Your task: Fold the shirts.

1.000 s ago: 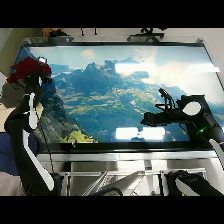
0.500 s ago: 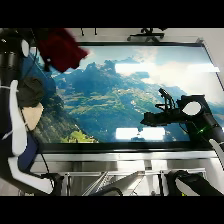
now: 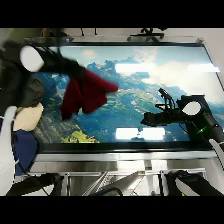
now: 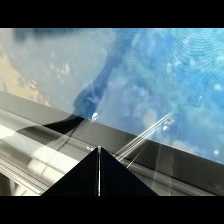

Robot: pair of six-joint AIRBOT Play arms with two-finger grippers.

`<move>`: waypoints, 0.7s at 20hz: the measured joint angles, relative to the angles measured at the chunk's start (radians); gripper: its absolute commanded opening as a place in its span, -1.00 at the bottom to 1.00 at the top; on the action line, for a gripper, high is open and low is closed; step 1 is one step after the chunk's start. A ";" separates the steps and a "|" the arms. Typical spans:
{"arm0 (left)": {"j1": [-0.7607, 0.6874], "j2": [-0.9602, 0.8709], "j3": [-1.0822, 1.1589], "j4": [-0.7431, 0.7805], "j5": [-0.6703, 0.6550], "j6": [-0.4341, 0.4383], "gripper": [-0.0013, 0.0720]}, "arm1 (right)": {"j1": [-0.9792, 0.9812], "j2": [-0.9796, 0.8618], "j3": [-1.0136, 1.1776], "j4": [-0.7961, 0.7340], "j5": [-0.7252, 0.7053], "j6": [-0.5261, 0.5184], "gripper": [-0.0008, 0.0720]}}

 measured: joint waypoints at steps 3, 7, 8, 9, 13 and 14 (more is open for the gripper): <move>-0.071 0.016 -0.202 -0.080 -0.015 -0.002 0.29 | 0.000 0.000 0.000 0.000 0.000 0.000 -0.93; -0.091 0.024 -0.321 -0.120 -0.028 -0.022 0.94 | 0.000 0.000 0.000 0.000 0.000 0.000 -0.93; -0.079 0.024 -0.318 -0.124 -0.058 -0.028 0.94 | 0.000 0.000 0.000 0.000 0.000 0.000 -0.93; -0.064 0.025 -0.306 -0.128 -0.095 -0.032 0.94 | 0.000 0.000 0.000 0.000 0.000 0.000 -0.93; 0.042 0.086 -0.315 -0.135 -0.225 -0.040 0.94 | 0.000 0.000 0.000 0.000 -0.005 0.000 -0.93; 0.076 0.121 -0.355 -0.136 -0.242 -0.044 0.94 | 0.000 0.000 0.000 0.001 -0.010 0.000 -0.93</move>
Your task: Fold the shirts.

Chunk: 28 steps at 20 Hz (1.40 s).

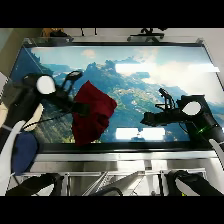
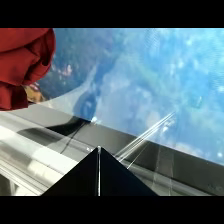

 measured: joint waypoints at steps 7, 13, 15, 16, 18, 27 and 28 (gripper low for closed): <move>0.208 0.269 -0.516 -0.074 0.169 0.004 0.94 | 0.013 -0.057 -0.002 0.019 -0.031 -0.005 -0.71; 0.249 0.285 -0.806 -0.211 0.410 0.069 0.94 | 0.166 -0.240 -0.002 0.153 -0.111 -0.142 -0.17; 0.250 0.232 -0.823 -0.229 0.461 0.085 0.79 | 0.217 -0.297 -0.002 0.235 -0.160 -0.209 -0.17; 0.251 0.198 -0.820 -0.233 0.481 0.092 0.33 | 0.238 -0.323 -0.002 0.278 -0.177 -0.245 -0.17; 0.251 0.132 -0.791 -0.240 0.502 0.110 -0.66 | 0.269 -0.365 -0.002 0.351 -0.207 -0.310 -0.17; 0.392 0.113 -0.508 -0.229 0.379 0.200 -0.93 | 0.372 -0.462 -0.002 0.492 -0.399 -0.438 -0.15; 0.431 0.139 -0.484 -0.224 0.364 0.203 -0.93 | 0.389 -0.474 -0.001 0.502 -0.429 -0.442 -0.15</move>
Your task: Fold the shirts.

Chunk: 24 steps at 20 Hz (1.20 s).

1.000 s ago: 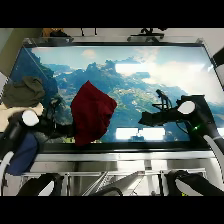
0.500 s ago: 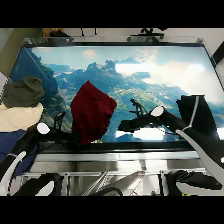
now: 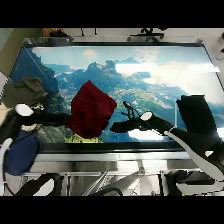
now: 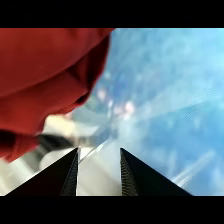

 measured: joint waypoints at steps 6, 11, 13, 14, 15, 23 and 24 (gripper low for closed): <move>0.170 0.135 0.031 0.005 0.002 0.027 -0.93 | 0.097 -0.072 0.048 0.182 -0.123 -0.164 0.17; 0.206 0.166 0.027 0.004 0.018 0.032 -0.93 | 0.132 -0.134 0.106 0.299 -0.154 -0.245 0.14; 0.210 0.169 0.027 0.004 0.022 0.035 -0.93 | 0.138 -0.148 0.121 0.333 -0.158 -0.266 0.13; 0.211 0.169 0.027 0.004 0.022 0.035 -0.93 | 0.140 -0.152 0.129 0.348 -0.159 -0.280 0.14; 0.212 0.171 0.027 0.004 0.024 0.035 -0.93 | 0.143 -0.156 0.135 0.370 -0.163 -0.296 0.14; 0.214 0.172 0.027 0.004 0.028 0.042 -0.93 | 0.150 -0.167 0.160 0.472 -0.121 -0.364 0.60; 0.214 0.172 0.027 0.004 0.029 0.042 -0.93 | 0.151 -0.174 0.161 0.475 -0.120 -0.366 0.59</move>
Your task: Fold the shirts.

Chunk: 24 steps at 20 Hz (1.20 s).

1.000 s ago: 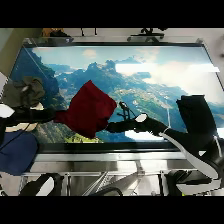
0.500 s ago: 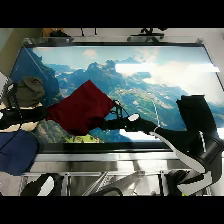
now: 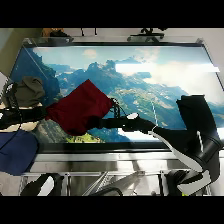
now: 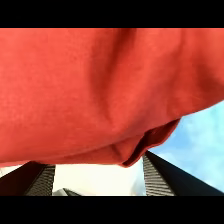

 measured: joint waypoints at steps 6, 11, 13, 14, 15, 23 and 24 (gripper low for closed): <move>0.000 0.000 0.000 0.000 0.002 0.000 -0.93 | 0.004 -0.068 0.004 0.018 0.030 -0.003 -0.74; 0.000 0.000 0.006 0.000 0.007 0.000 -0.93 | -0.003 -0.043 0.021 -0.008 0.050 0.003 -0.93; 0.000 0.004 0.042 -0.025 -0.004 0.000 -0.93 | -0.036 0.045 0.048 -0.005 0.118 0.004 -0.93; 0.001 0.015 0.079 -0.053 -0.012 0.000 -0.93 | -0.062 0.102 0.068 -0.029 0.148 0.004 -0.93; 0.002 0.032 0.127 -0.087 -0.016 0.000 -0.93 | -0.102 0.177 0.101 -0.080 0.182 0.024 -0.92; 0.109 0.199 0.808 -0.282 -0.009 -0.098 -0.93 | -0.587 0.672 0.686 -0.457 0.394 0.189 -0.93; 0.126 0.211 0.886 -0.279 -0.017 -0.112 -0.93 | -0.640 0.705 0.758 -0.506 0.402 0.202 -0.93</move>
